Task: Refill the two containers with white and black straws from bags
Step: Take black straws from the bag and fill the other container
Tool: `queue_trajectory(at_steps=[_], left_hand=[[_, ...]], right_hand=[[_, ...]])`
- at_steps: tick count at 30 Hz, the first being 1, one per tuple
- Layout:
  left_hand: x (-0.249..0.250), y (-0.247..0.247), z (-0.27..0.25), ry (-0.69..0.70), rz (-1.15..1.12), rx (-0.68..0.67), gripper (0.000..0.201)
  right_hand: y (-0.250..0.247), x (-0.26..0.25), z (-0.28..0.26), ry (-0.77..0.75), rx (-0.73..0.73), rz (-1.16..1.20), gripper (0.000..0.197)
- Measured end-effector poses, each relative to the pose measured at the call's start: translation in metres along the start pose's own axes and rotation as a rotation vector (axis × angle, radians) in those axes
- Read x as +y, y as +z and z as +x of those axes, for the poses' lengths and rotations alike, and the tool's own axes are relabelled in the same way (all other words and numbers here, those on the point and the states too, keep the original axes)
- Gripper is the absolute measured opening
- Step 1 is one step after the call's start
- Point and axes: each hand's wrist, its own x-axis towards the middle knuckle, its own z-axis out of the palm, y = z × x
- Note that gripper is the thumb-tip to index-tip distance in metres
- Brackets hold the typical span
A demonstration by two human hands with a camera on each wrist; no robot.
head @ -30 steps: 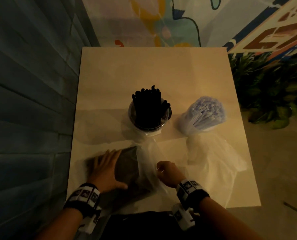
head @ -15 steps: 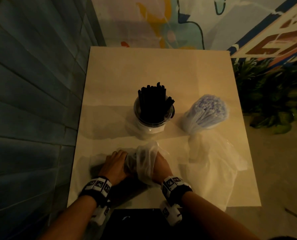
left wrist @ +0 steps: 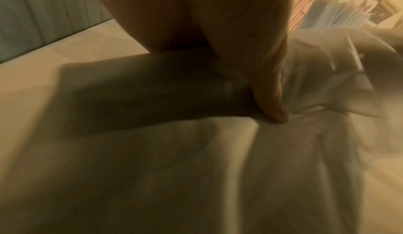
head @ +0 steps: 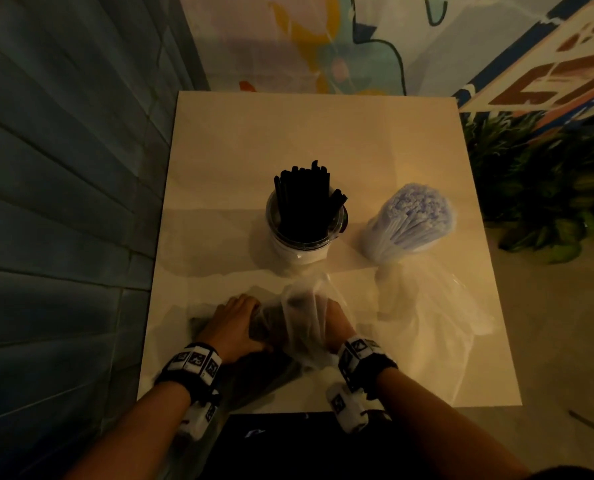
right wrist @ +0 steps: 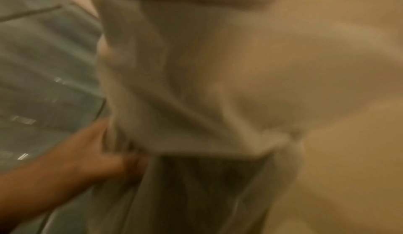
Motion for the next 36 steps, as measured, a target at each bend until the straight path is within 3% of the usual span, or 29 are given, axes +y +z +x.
queue_trajectory(at_steps=[7,11,14,19,22,24,27,32,36], left_hand=[[-0.008,0.003,0.002,0.012,0.046,0.008,0.083],[-0.008,0.006,0.004,0.031,0.081,-0.010,0.082],[-0.006,0.007,0.004,0.035,0.083,-0.027,0.080],[-0.018,0.007,-0.001,0.028,0.079,-0.031,0.079],[-0.023,0.009,-0.004,0.025,0.060,-0.023,0.077],[-0.021,0.010,-0.004,0.023,0.043,-0.023,0.077],[-0.015,0.010,-0.004,0.022,0.057,-0.026,0.079],[-0.019,0.011,-0.008,0.020,0.060,-0.022,0.085],[-0.020,0.013,-0.007,0.012,0.042,-0.008,0.086]], right_hand=[[-0.038,0.026,-0.007,-0.008,0.107,0.360,0.015],[-0.042,0.024,-0.009,-0.016,0.078,0.453,0.015],[-0.034,0.014,-0.005,-0.052,0.052,0.448,0.025],[-0.045,0.018,-0.006,-0.038,0.074,0.537,0.015],[-0.047,0.026,-0.005,0.043,0.164,0.713,0.024],[-0.039,0.028,-0.002,0.158,0.221,0.900,0.041],[-0.021,0.026,0.000,0.239,0.206,1.057,0.059],[-0.016,0.017,0.002,0.227,0.251,1.016,0.039],[-0.023,0.024,0.009,0.308,0.294,1.114,0.052]])
